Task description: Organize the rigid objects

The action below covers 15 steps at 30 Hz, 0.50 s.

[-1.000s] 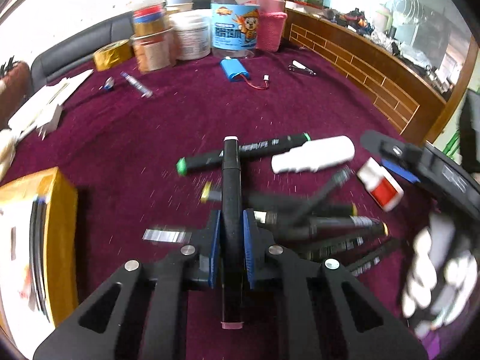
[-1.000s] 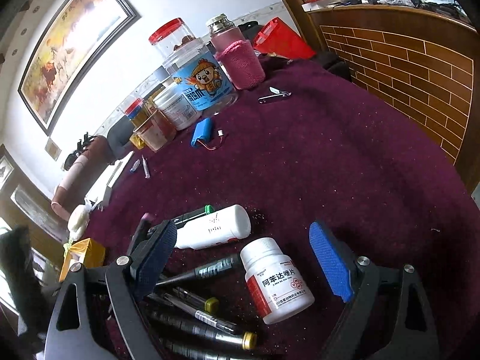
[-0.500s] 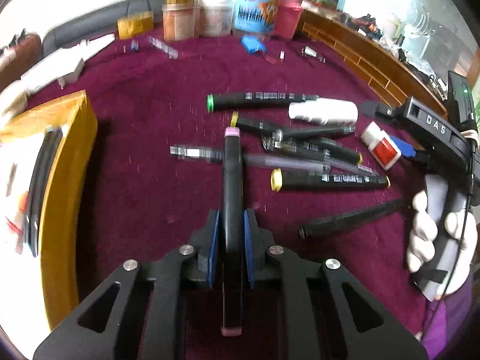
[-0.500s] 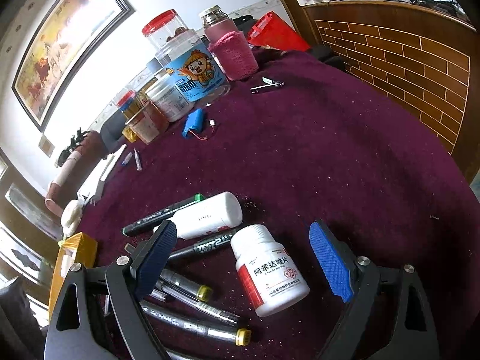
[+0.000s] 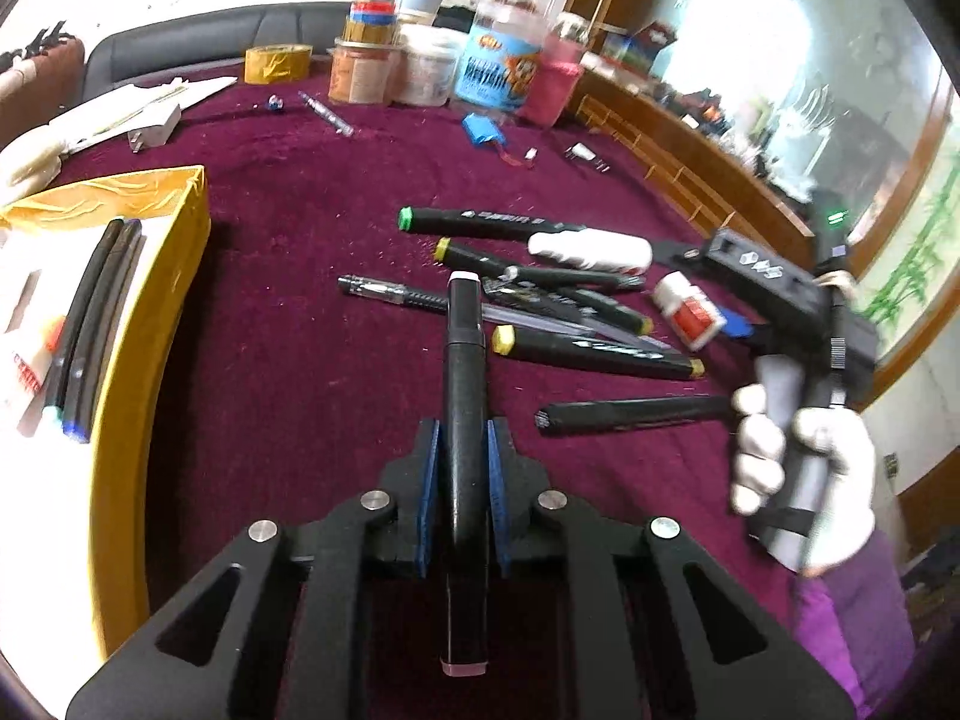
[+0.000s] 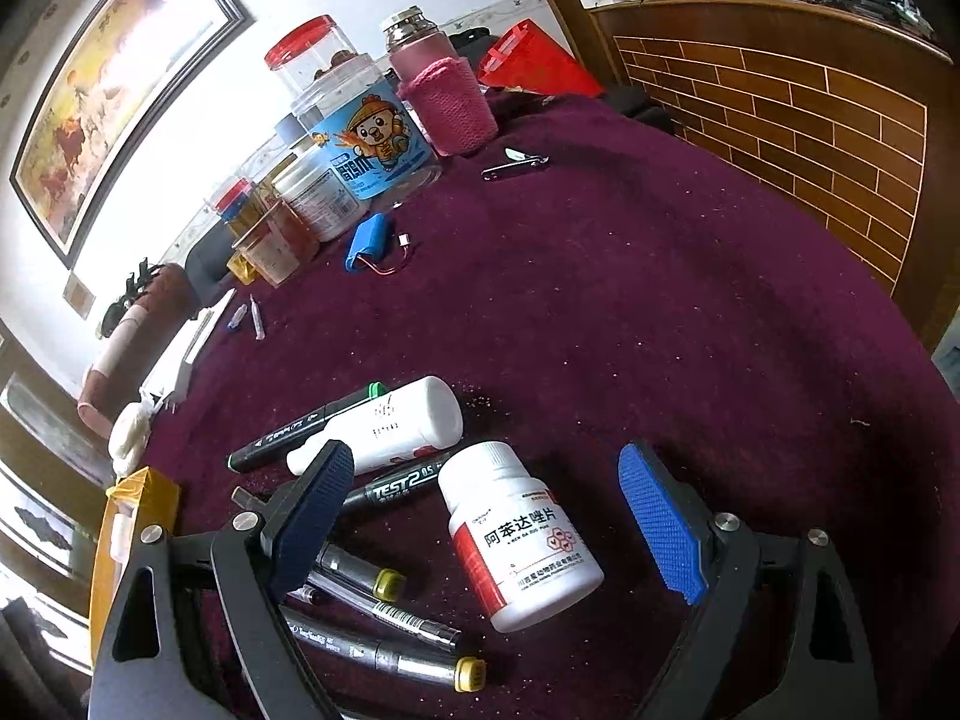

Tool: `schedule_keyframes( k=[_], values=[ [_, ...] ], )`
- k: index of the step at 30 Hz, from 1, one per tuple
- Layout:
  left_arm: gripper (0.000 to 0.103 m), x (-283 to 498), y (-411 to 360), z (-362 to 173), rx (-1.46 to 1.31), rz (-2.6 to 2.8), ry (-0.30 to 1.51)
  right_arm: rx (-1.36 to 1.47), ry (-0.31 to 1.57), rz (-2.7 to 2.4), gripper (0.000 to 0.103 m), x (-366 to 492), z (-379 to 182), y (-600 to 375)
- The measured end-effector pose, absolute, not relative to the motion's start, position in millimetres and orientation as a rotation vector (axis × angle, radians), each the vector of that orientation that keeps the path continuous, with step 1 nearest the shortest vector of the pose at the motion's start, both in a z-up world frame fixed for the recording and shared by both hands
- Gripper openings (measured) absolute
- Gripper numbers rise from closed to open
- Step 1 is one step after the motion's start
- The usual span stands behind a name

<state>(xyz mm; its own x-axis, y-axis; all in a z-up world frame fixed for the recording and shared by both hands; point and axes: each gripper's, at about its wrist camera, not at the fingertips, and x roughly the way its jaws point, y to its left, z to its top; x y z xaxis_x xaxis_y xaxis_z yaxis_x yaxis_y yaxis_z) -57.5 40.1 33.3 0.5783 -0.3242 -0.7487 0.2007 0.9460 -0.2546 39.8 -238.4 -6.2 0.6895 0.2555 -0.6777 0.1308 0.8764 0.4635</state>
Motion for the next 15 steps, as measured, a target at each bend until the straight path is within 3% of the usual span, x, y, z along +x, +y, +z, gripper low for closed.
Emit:
schedule_keyframes(
  k=[15],
  values=[
    [0.013, -103.9, 70.1, 59.2, -0.177, -0.311, 0.8, 0.43, 0.844, 0.013, 0.087, 43.3, -5.4, -227.6]
  ],
)
